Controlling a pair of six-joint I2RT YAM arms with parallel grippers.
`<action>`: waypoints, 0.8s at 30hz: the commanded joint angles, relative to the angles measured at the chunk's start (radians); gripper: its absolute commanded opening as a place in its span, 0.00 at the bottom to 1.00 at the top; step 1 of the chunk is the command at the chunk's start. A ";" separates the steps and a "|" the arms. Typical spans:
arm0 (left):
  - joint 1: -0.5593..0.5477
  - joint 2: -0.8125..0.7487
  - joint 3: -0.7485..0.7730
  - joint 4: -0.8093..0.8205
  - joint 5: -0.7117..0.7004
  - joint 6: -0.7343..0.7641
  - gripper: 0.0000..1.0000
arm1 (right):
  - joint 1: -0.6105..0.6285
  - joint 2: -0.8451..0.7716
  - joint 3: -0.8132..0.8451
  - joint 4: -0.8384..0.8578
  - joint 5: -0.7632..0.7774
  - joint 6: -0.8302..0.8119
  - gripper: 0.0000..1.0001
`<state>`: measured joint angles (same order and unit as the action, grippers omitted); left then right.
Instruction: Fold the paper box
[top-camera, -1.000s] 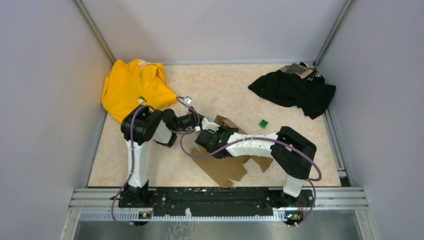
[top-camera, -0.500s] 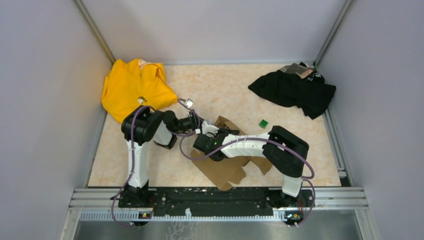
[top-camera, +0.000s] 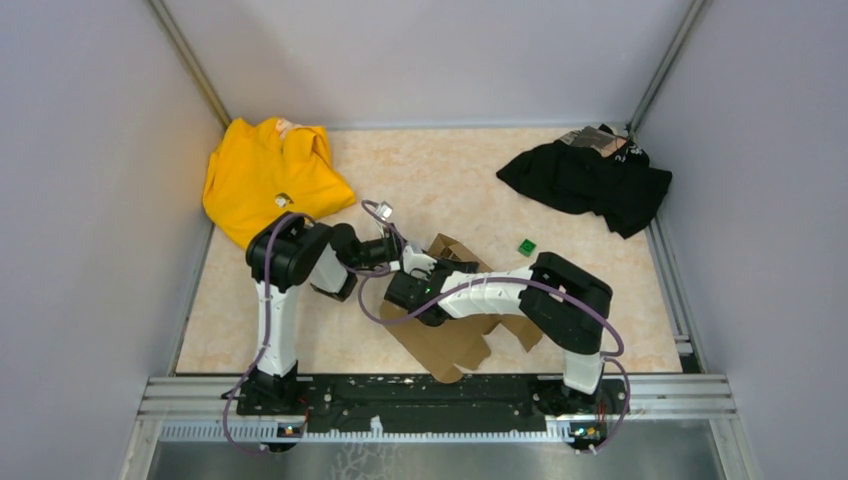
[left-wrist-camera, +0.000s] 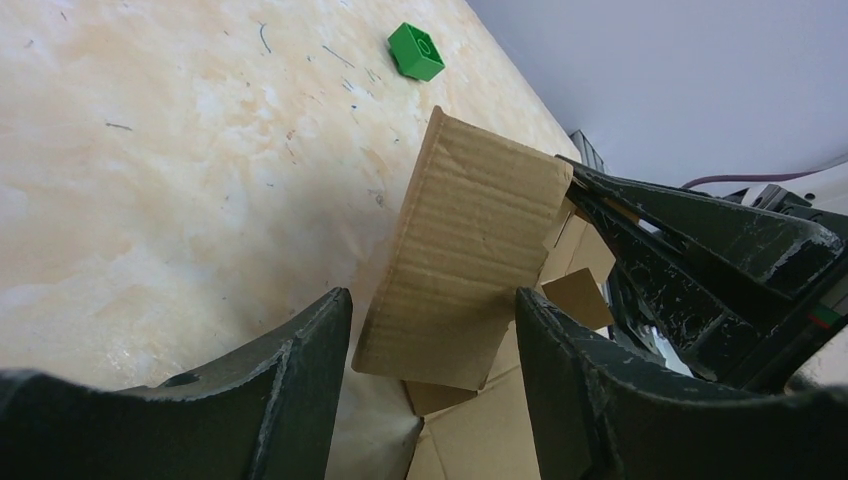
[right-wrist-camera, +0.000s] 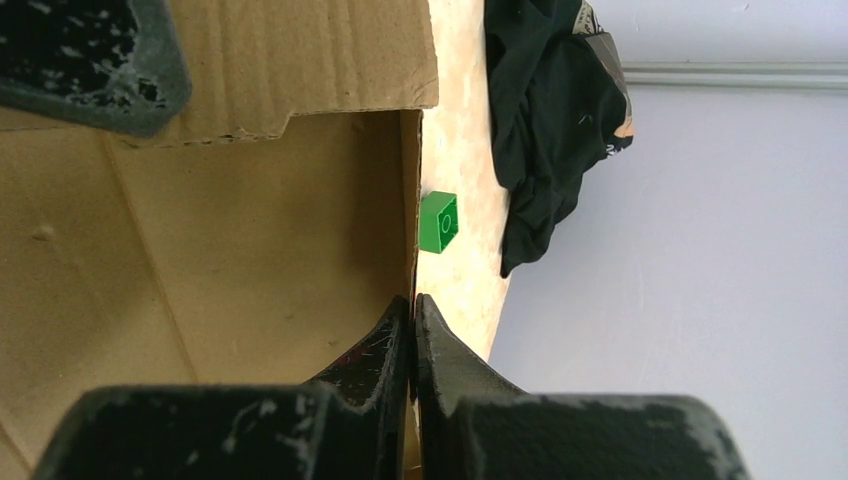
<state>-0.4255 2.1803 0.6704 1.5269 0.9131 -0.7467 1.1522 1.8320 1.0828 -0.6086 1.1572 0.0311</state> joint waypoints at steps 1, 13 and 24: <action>-0.013 -0.019 -0.023 0.249 0.017 0.030 0.67 | 0.020 0.022 0.044 0.009 0.004 0.039 0.03; -0.017 -0.067 -0.076 0.265 0.036 0.041 0.67 | 0.023 0.030 0.046 -0.012 0.034 0.061 0.00; 0.013 -0.054 -0.100 0.266 0.041 0.062 0.68 | 0.045 0.066 0.059 -0.071 0.148 0.090 0.00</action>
<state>-0.4271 2.1387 0.5873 1.5272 0.9302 -0.7166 1.1767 1.8690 1.0973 -0.6453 1.2247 0.0753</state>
